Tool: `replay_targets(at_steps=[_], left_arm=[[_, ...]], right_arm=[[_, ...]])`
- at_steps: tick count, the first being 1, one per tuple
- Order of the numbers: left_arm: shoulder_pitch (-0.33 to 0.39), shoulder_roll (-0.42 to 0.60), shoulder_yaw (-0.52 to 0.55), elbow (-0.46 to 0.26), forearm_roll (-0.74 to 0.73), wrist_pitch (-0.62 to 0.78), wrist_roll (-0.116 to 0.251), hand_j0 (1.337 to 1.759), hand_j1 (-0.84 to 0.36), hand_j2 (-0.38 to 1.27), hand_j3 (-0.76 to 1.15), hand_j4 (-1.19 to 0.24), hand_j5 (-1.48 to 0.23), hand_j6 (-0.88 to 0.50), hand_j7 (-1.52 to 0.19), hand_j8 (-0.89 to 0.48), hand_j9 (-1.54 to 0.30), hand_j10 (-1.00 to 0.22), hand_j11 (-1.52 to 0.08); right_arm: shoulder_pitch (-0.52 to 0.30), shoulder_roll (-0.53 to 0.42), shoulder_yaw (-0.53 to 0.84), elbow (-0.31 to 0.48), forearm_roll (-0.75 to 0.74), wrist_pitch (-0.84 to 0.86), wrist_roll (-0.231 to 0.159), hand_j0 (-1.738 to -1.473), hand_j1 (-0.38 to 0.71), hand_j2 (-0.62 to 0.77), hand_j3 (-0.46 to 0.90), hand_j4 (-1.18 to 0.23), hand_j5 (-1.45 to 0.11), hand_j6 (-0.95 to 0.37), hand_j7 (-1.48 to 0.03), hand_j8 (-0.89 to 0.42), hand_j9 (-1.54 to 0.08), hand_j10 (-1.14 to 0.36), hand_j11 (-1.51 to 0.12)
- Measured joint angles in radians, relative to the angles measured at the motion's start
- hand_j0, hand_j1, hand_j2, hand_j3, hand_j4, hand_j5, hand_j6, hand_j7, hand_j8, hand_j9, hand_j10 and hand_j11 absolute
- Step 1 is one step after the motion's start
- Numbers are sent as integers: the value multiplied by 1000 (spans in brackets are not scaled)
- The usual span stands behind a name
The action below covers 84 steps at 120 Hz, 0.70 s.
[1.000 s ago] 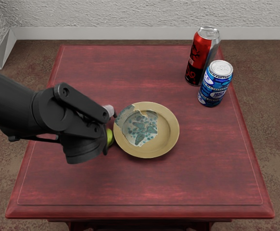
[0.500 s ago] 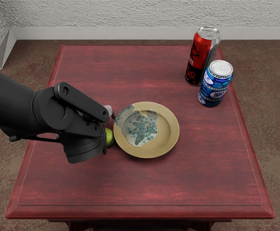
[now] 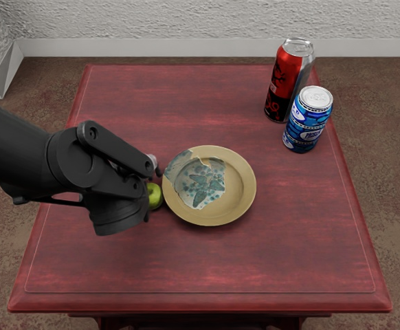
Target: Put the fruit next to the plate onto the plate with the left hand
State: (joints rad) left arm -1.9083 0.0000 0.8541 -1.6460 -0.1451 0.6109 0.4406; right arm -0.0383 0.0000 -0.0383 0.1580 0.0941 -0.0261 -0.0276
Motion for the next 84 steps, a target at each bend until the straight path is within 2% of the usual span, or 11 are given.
replay_targets(at_steps=[21, 59, 84], left_arm=[[3, 0, 1, 3, -2, 0, 1, 1658, -50, 67, 0, -333, -432, -333, -432, -333, -432, -333, -432], [3, 0, 8, 15, -4, 0, 1, 1658, -183, 89, 0, -444, -577, -444, -577, -444, -577, -444, -577], [35, 0, 11, 27, 1, 0, 5, 1658, -218, 95, 0, -472, -614, -473, -614, -473, -614, -473, -614]], right_arm=[[0, 0, 0, 0, 0, 0, 0, -1658, -310, -7, 0, -33, -43, -33, -43, -33, -43, -33, -43], [0, 0, 0, 0, 0, 0, 0, -1658, -310, -7, 0, -33, -43, -33, -43, -33, -43, -33, -43], [0, 0, 0, 0, 0, 0, 0, -1658, -310, -7, 0, -33, -43, -33, -43, -33, -43, -33, -43]])
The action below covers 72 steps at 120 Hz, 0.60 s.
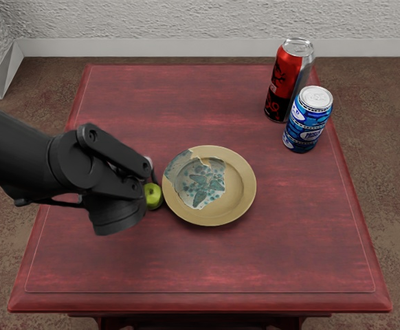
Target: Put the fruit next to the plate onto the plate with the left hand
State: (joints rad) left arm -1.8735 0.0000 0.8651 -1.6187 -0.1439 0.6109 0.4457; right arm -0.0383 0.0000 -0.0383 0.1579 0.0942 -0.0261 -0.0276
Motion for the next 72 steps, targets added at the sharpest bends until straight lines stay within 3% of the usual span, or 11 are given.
replay_targets(at_steps=[49, 72], left_arm=[[7, 0, -5, 7, 12, 0, -4, 1658, -234, 98, 0, -487, -632, -488, -633, -487, -633, -487, -632], [7, 0, -9, 15, 11, 0, -4, 1658, -294, 146, 0, -538, -723, -463, -718, -549, -718, -549, -718]], right_arm=[[0, 0, 0, 0, 0, 0, 0, -1658, -310, -7, 0, -33, -43, -33, -43, -33, -43, -33, -43], [0, 0, 0, 0, 0, 0, 0, -1658, -310, -7, 0, -33, -43, -33, -43, -33, -43, -33, -43]])
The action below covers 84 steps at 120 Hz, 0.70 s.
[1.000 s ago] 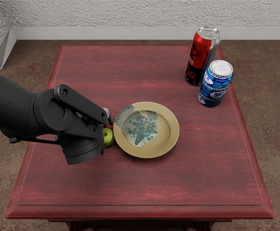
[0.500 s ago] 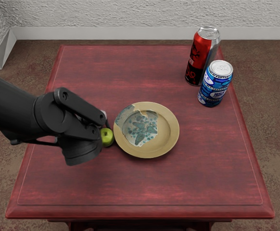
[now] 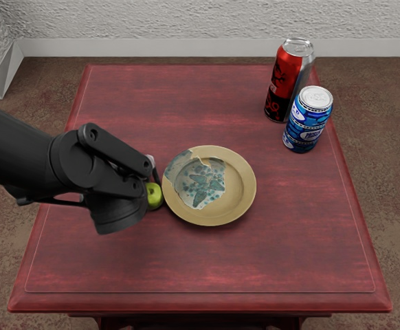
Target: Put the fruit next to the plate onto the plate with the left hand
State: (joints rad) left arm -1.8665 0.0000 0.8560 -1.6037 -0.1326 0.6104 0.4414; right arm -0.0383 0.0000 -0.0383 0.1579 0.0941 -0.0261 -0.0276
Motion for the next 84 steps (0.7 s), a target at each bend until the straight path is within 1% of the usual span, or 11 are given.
replay_targets(at_steps=[8, 27, 46, 55, 65, 66, 69, 74, 83, 84], left_arm=[[0, 0, -1, 2, 0, 0, 0, 1657, -309, 190, 0, -534, -769, -441, -761, -568, -761, -579, -761], [0, 0, -4, 3, -2, -1, -1, 1656, -314, 328, 0, -554, -859, -454, -855, -593, -848, -639, -849], [0, 0, -5, 4, -4, -1, -1, 1656, -307, 404, 0, -579, -916, -472, -912, -619, -903, -676, -903], [0, 0, -5, 4, -4, -2, 0, 1655, -300, 385, 0, -572, -941, -457, -931, -612, -917, -686, -918], [-16, 0, -3, 1, -9, -2, 2, 1656, -319, 411, 0, -564, -943, -450, -931, -600, -920, -691, -921], [-17, 0, -3, 1, -9, -2, 3, 1656, -321, 413, 0, -573, -937, -480, -931, -602, -920, -692, -920], [-19, 0, -3, 0, -11, -2, 4, 1656, -326, 428, 0, -579, -941, -448, -929, -600, -919, -694, -919], [-23, 0, -2, -2, -12, -1, 5, 1656, -332, 441, 0, -593, -940, -464, -928, -596, -918, -697, -918], [-24, 0, 0, -4, -13, -1, 5, 1657, -339, 426, 0, -582, -943, -446, -928, -584, -921, -698, -920], [-24, 0, 0, -4, -13, -1, 5, 1657, -339, 424, 0, -581, -943, -443, -927, -600, -921, -698, -921]], right_arm=[[0, 0, 0, 0, 0, 0, 0, -1658, -310, -7, 0, -33, -43, -33, -43, -33, -43, -33, -43], [0, 0, 0, 0, 0, 0, 0, -1658, -310, -7, 0, -33, -43, -33, -43, -33, -43, -33, -43], [0, 0, 0, 0, 0, 0, 0, -1658, -310, -7, 0, -33, -43, -33, -43, -33, -43, -33, -43], [0, 0, 0, 0, 0, 0, 0, -1658, -310, -7, 0, -33, -43, -33, -43, -33, -43, -33, -43], [0, 0, 0, 0, 0, 0, 0, -1658, -310, -7, 0, -33, -43, -33, -43, -33, -43, -33, -43], [0, 0, 0, 0, 0, 0, 0, -1658, -310, -7, 0, -33, -43, -33, -43, -33, -43, -33, -43], [0, 0, 0, 0, 0, 0, 0, -1658, -310, -7, 0, -33, -43, -33, -43, -33, -43, -33, -43], [0, 0, 0, 0, 0, 0, 0, -1658, -310, -7, 0, -33, -43, -33, -43, -33, -43, -33, -43], [0, 0, 0, 0, 0, 0, 0, -1658, -310, -7, 0, -33, -43, -33, -43, -33, -43, -33, -43], [0, 0, 0, 0, 0, 0, 0, -1658, -310, -7, 0, -33, -43, -33, -43, -33, -43, -33, -43]])
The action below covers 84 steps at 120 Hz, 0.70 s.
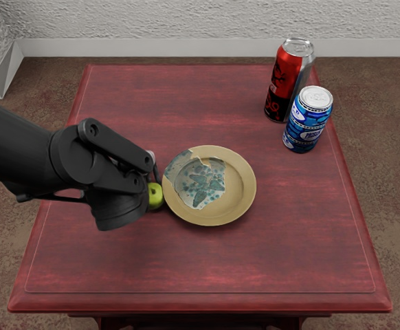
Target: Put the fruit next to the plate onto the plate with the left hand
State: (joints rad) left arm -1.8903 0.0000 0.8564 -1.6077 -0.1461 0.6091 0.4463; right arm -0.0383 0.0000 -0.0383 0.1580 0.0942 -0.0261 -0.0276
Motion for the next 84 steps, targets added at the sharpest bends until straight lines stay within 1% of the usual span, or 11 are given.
replay_targets(at_steps=[15, 23, 29, 30, 32, 59, 65, 76, 77, 79, 84], left_arm=[[10, 0, 18, 0, 1, 0, -1, 1656, -335, 454, 0, -592, -945, -464, -930, -618, -926, -697, -927], [14, 0, 26, 0, 4, 1, -1, 1655, -275, 404, 0, -648, -942, -524, -936, -673, -933, -696, -933], [12, 0, 28, 0, 3, 0, 0, 1654, -251, 370, 0, -646, -946, -515, -942, -677, -935, -695, -936], [11, 0, 28, 0, 3, 0, 0, 1654, -251, 369, 0, -642, -941, -540, -943, -677, -936, -695, -936], [8, 0, 29, 0, 2, -1, 0, 1655, -258, 372, 0, -646, -945, -503, -943, -670, -935, -695, -936], [-46, 0, 33, -21, -2, 0, 0, 1656, -325, 395, 0, -607, -944, -460, -931, -618, -930, -698, -931], [-70, 0, 33, -32, -10, 0, 0, 1656, -334, 404, 0, -603, -941, -466, -927, -631, -929, -698, -930], [-87, 0, 33, -53, -22, 0, 0, 1657, -341, 431, 0, -611, -944, -464, -926, -623, -928, -699, -929], [-90, 0, 33, -54, -24, 1, 0, 1657, -341, 426, 0, -619, -936, -496, -927, -622, -928, -700, -929], [-94, 0, 33, -58, -27, 1, 0, 1657, -342, 424, 0, -621, -938, -460, -927, -627, -928, -700, -929], [-103, 0, 34, -66, -35, 1, 0, 1657, -345, 425, 0, -617, -938, -470, -926, -623, -928, -700, -929]], right_arm=[[0, 0, 0, 0, 0, 0, 0, -1658, -310, -7, 0, -33, -43, -33, -43, -33, -43, -33, -43], [0, 0, 0, 0, 0, 0, 0, -1658, -310, -7, 0, -33, -43, -33, -43, -33, -43, -33, -43], [0, 0, 0, 0, 0, 0, 0, -1658, -310, -7, 0, -33, -43, -33, -43, -33, -43, -33, -43], [0, 0, 0, 0, 0, 0, 0, -1658, -310, -7, 0, -33, -43, -33, -43, -33, -43, -33, -43], [0, 0, 0, 0, 0, 0, 0, -1658, -310, -7, 0, -33, -43, -33, -43, -33, -43, -33, -43], [0, 0, 0, 0, 0, 0, 0, -1658, -310, -7, 0, -33, -43, -33, -43, -33, -43, -33, -43], [0, 0, 0, 0, 0, 0, 0, -1658, -310, -7, 0, -33, -43, -33, -43, -33, -43, -33, -43], [0, 0, 0, 0, 0, 0, 0, -1658, -310, -7, 0, -33, -43, -33, -43, -33, -43, -33, -43], [0, 0, 0, 0, 0, 0, 0, -1658, -310, -7, 0, -33, -43, -33, -43, -33, -43, -33, -43], [0, 0, 0, 0, 0, 0, 0, -1658, -310, -7, 0, -33, -43, -33, -43, -33, -43, -33, -43], [0, 0, 0, 0, 0, 0, 0, -1658, -310, -7, 0, -33, -43, -33, -43, -33, -43, -33, -43]])
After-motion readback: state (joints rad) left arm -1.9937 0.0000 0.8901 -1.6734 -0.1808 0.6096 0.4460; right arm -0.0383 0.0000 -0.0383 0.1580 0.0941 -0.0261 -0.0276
